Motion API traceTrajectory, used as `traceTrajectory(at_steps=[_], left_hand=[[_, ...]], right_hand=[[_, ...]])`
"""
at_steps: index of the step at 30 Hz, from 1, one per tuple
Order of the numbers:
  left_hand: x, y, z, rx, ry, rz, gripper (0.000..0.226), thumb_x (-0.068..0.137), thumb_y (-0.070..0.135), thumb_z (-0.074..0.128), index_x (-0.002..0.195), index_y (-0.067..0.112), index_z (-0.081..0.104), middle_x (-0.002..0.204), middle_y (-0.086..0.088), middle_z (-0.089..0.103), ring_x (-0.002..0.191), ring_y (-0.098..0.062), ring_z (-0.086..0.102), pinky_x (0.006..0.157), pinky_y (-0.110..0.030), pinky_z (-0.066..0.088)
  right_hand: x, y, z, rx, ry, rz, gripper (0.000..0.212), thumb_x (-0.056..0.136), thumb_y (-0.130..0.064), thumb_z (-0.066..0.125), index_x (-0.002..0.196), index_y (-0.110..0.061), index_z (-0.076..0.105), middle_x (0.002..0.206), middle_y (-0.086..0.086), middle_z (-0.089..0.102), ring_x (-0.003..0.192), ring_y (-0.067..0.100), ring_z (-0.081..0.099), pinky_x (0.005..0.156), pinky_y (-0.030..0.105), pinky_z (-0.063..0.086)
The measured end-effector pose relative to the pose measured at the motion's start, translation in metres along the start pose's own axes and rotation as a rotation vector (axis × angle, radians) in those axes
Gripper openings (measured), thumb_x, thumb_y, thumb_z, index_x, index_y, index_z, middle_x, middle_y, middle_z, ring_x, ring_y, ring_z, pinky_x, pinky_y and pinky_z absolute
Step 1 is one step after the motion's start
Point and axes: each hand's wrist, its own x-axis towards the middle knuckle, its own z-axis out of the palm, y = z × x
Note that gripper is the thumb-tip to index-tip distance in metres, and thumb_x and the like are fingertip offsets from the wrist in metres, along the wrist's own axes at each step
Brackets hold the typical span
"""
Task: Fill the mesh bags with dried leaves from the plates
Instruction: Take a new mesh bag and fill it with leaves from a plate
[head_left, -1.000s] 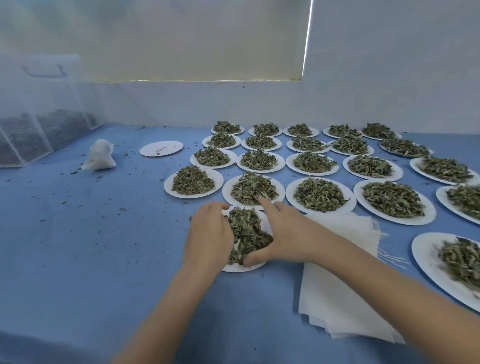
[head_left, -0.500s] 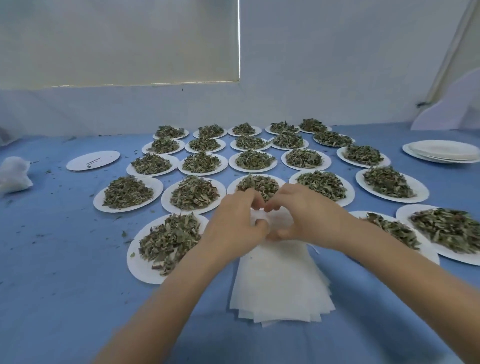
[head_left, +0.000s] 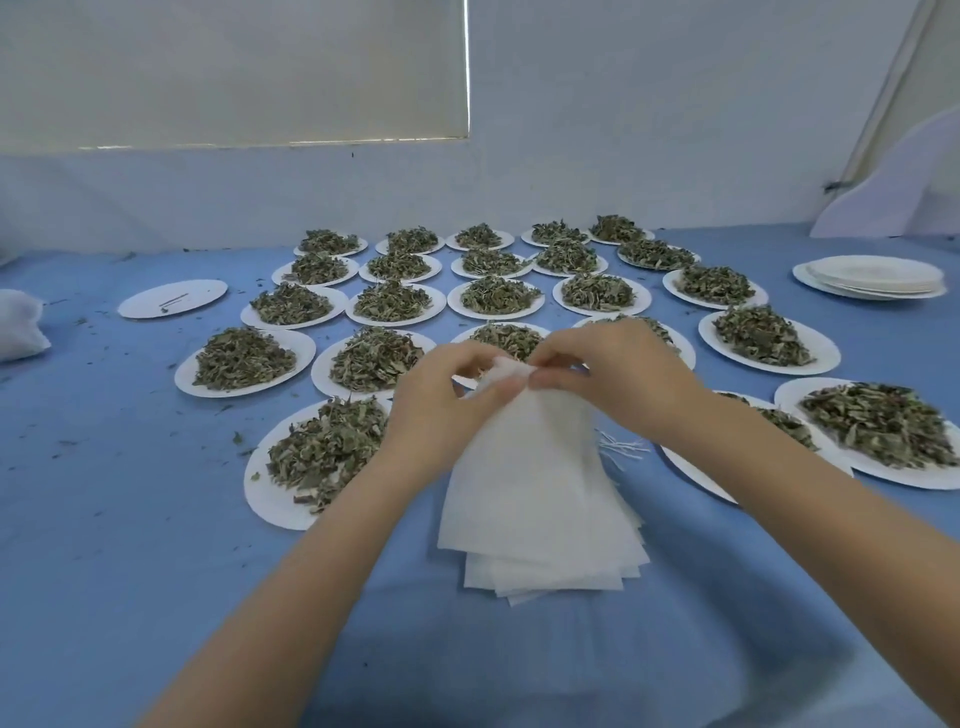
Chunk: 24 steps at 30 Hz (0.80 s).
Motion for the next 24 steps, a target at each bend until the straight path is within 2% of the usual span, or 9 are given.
traceTrajectory(at_steps=[3,8,11,13,14,17,20,22,24], left_hand=[[0.0,0.013,-0.01,-0.209,0.027,-0.095,0.009,0.083,0.03,0.067,0.09,0.024,0.068,0.082,0.008,0.071,0.077,-0.007,0.065,0.072,-0.032,0.05],[0.007,0.022,-0.051,-0.089,0.147,-0.099,0.019,0.085,0.037,0.064,0.097,0.023,0.065,0.084,-0.002,0.071,0.083,-0.019,0.067,0.077,-0.045,0.054],[0.008,0.017,-0.087,-0.017,0.27,-0.136,0.02,0.08,0.04,0.069,0.095,0.029,0.065,0.077,0.006,0.071,0.073,-0.006,0.066,0.066,-0.029,0.051],[0.006,0.011,-0.11,-0.013,0.329,-0.176,0.015,0.077,0.04,0.071,0.09,0.034,0.064,0.08,0.008,0.07,0.074,-0.005,0.066,0.066,-0.026,0.05],[0.005,0.008,-0.119,-0.014,0.351,-0.191,0.013,0.078,0.039,0.071,0.087,0.035,0.063,0.083,0.008,0.071,0.077,-0.007,0.066,0.069,-0.027,0.05],[0.004,0.001,-0.144,0.054,0.379,-0.19,0.009,0.082,0.037,0.067,0.089,0.032,0.065,0.084,0.004,0.071,0.077,-0.009,0.064,0.068,-0.024,0.047],[0.007,-0.006,-0.165,0.091,0.39,-0.18,0.002,0.084,0.036,0.065,0.084,0.034,0.064,0.076,0.007,0.068,0.066,-0.003,0.06,0.055,-0.016,0.042],[0.01,-0.01,-0.175,0.089,0.376,-0.163,0.004,0.084,0.032,0.066,0.082,0.034,0.063,0.066,0.01,0.064,0.057,0.004,0.055,0.05,-0.011,0.038],[0.012,-0.011,-0.183,0.069,0.36,-0.162,0.002,0.084,0.029,0.066,0.086,0.029,0.065,0.064,0.01,0.062,0.053,0.006,0.053,0.047,-0.009,0.036]], right_hand=[[0.005,-0.008,-0.008,0.212,0.1,-0.016,0.012,0.08,-0.031,0.072,0.088,-0.023,0.07,0.077,-0.013,0.065,0.069,-0.003,0.056,0.069,0.012,0.042],[0.036,-0.042,-0.011,0.325,0.111,-0.051,0.008,0.082,-0.032,0.07,0.084,-0.026,0.065,0.078,-0.017,0.051,0.072,-0.006,0.047,0.066,0.005,0.035],[0.059,-0.069,-0.004,0.423,0.018,-0.061,0.012,0.085,-0.035,0.066,0.089,-0.024,0.065,0.079,-0.013,0.064,0.073,-0.003,0.055,0.066,0.012,0.039],[0.074,-0.087,0.004,0.416,-0.038,-0.08,0.014,0.088,-0.04,0.061,0.091,-0.027,0.062,0.084,-0.008,0.069,0.077,0.004,0.059,0.069,0.016,0.042],[0.082,-0.095,0.008,0.398,-0.05,-0.1,0.016,0.089,-0.043,0.058,0.09,-0.028,0.06,0.081,-0.008,0.069,0.074,0.002,0.058,0.066,0.014,0.04],[0.099,-0.117,0.018,0.419,-0.126,-0.156,0.028,0.087,-0.053,0.055,0.085,-0.026,0.062,0.066,-0.014,0.068,0.06,-0.003,0.054,0.05,0.01,0.037],[0.115,-0.135,0.024,0.461,-0.265,-0.246,0.035,0.086,-0.05,0.058,0.073,-0.02,0.07,0.044,-0.013,0.049,0.041,0.003,0.038,0.04,0.013,0.025],[0.129,-0.144,0.03,0.458,-0.294,-0.27,0.042,0.089,-0.047,0.055,0.074,-0.011,0.072,0.043,-0.006,0.039,0.04,0.007,0.031,0.041,0.016,0.021],[0.139,-0.151,0.033,0.465,-0.313,-0.27,0.039,0.092,-0.045,0.051,0.08,-0.015,0.074,0.047,-0.007,0.05,0.04,0.005,0.035,0.041,0.014,0.024]])
